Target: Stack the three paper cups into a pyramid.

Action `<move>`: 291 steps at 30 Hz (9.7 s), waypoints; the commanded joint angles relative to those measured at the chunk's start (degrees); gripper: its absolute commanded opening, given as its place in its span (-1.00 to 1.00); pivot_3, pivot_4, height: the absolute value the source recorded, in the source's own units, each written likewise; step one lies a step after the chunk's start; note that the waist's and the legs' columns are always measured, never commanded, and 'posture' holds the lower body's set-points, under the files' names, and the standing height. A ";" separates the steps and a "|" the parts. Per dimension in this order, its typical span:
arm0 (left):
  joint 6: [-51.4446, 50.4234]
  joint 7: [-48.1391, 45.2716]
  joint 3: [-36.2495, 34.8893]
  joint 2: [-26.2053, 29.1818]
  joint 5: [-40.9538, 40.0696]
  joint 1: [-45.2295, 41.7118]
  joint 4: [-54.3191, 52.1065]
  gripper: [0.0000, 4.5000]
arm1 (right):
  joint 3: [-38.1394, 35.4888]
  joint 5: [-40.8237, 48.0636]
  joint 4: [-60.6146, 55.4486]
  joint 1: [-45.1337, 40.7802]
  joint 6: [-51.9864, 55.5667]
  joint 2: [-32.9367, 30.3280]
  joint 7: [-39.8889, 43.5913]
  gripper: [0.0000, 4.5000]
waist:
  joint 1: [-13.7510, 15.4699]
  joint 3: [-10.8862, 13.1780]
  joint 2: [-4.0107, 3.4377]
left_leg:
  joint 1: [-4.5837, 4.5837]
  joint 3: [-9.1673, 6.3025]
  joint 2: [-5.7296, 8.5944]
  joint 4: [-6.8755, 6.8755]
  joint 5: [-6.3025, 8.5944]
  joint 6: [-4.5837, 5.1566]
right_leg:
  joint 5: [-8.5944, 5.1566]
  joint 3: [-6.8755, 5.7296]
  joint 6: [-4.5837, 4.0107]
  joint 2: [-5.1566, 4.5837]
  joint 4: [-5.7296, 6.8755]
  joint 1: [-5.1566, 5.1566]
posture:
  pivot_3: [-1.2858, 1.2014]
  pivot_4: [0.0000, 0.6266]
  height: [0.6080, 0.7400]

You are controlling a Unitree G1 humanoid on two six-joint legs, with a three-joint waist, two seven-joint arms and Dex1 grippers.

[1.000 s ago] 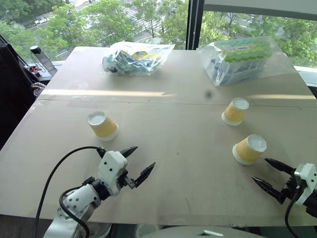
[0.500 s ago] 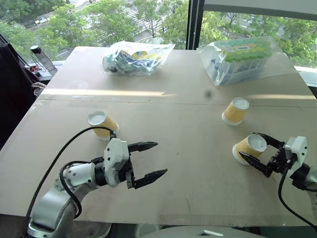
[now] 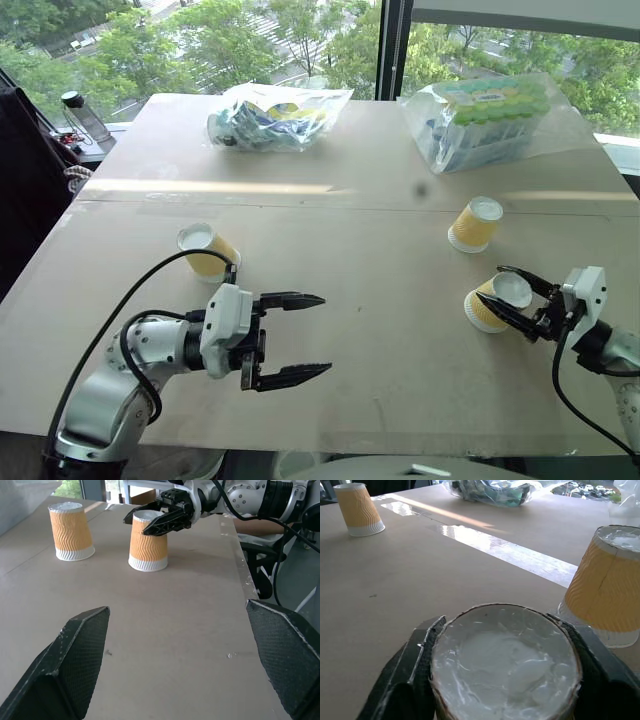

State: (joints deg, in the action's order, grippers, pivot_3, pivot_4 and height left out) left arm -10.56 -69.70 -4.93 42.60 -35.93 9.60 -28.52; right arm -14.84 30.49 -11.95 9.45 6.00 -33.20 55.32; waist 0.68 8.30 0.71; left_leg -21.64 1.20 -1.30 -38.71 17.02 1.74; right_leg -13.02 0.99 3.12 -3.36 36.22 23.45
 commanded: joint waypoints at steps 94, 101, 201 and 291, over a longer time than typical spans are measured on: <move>-11.47 25.77 -3.95 -8.58 -1.72 -5.52 -7.38 1.00 | 9.50 -9.94 4.98 -36.62 26.11 9.13 -22.37 -0.09 | -1.70 0.22 0.22 | -0.19 -0.14 0.03 -0.05 -0.04 -0.11 | 0.12 0.03 0.12 0.00 0.36 0.36 | 0.03 -0.52 1.00; -6.41 28.01 -5.88 -10.91 1.73 1.77 -7.50 1.00 | 18.81 -10.80 0.84 -38.45 29.39 13.55 -22.31 -0.09 | -1.36 0.23 0.21 | -0.17 -0.23 -0.05 0.02 -0.04 -0.11 | 0.11 0.00 0.09 0.11 0.36 0.38 | 0.03 -0.52 1.00; 14.37 52.93 -15.73 -25.40 21.68 -7.25 18.69 0.20 | 4.72 15.98 -20.56 -12.60 17.09 -1.63 2.26 1.00 | 0.12 0.26 0.46 | -0.14 -0.32 -0.06 0.07 -0.03 -0.09 | 0.20 -0.15 0.12 0.13 -0.21 0.02 | 0.03 -0.52 1.00; -13.33 22.14 5.35 -8.11 12.63 -7.29 -1.04 0.99 | -0.93 -3.17 3.23 8.41 -5.34 0.44 2.65 1.00 | -0.58 0.44 0.55 | 0.04 -1.05 0.09 -0.47 -0.03 -0.10 | 0.05 0.33 -0.10 0.29 0.40 0.00 | 0.03 -0.52 1.00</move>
State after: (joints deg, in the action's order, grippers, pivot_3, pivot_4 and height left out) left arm -25.99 -49.15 0.06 34.81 -25.18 0.39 -27.13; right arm -15.63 28.40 -9.78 18.19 1.95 -32.07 57.94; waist 0.10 8.74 1.26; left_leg -21.49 0.20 -1.21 -39.18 16.99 1.64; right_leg -12.97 1.38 3.01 -3.07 36.62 23.36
